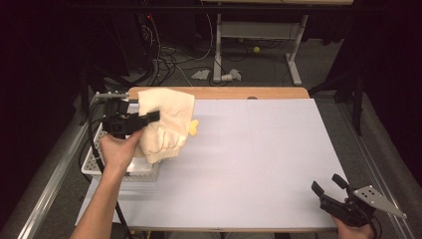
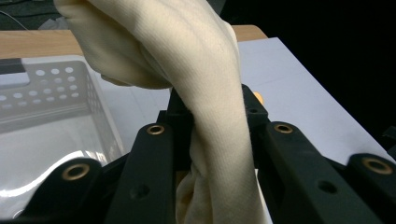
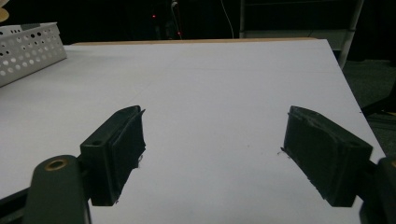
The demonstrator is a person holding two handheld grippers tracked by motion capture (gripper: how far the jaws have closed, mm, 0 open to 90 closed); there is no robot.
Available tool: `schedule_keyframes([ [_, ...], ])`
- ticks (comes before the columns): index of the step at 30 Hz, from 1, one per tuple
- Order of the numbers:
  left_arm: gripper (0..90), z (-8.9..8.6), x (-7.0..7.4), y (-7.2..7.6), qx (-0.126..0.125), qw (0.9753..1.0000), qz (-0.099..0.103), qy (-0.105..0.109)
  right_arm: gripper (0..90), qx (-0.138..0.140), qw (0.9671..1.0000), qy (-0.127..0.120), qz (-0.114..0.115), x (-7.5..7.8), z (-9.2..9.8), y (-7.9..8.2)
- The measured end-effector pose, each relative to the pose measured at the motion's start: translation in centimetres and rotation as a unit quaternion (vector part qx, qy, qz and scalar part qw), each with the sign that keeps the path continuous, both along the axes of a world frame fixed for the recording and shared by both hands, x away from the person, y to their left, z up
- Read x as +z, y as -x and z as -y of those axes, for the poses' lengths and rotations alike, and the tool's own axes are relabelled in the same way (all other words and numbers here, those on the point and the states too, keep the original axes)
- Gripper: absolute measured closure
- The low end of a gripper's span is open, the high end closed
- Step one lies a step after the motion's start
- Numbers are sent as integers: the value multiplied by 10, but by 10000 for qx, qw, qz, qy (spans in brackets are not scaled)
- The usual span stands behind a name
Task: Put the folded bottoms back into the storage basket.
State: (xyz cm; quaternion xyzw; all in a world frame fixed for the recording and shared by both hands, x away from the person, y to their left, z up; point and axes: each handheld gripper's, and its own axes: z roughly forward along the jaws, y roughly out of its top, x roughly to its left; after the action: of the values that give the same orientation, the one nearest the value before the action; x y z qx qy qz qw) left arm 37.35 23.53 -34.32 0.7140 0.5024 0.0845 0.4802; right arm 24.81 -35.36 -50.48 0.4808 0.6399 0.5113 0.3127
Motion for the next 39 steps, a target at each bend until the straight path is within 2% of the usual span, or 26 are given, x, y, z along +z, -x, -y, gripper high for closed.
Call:
schedule_keyframes([
  [4, 705, -9, 2, 4, 71, 10000, 14, 53, 210, -9, 10000, -9, -9, 0, 0, 0],
  [14, 706, -27, 3, 12, 308, 9994, 124, 28, 210, -24, 10000, 8, -8, 0, 0, 1],
  [25, 706, -37, 2, 17, 428, 9990, 141, -21, 210, 10, 10000, -16, 13, 1, -2, -5],
  [39, 705, -70, 0, 23, 804, 9967, 144, -26, 210, 140, 9999, 8, -10, 1, -6, -12],
])
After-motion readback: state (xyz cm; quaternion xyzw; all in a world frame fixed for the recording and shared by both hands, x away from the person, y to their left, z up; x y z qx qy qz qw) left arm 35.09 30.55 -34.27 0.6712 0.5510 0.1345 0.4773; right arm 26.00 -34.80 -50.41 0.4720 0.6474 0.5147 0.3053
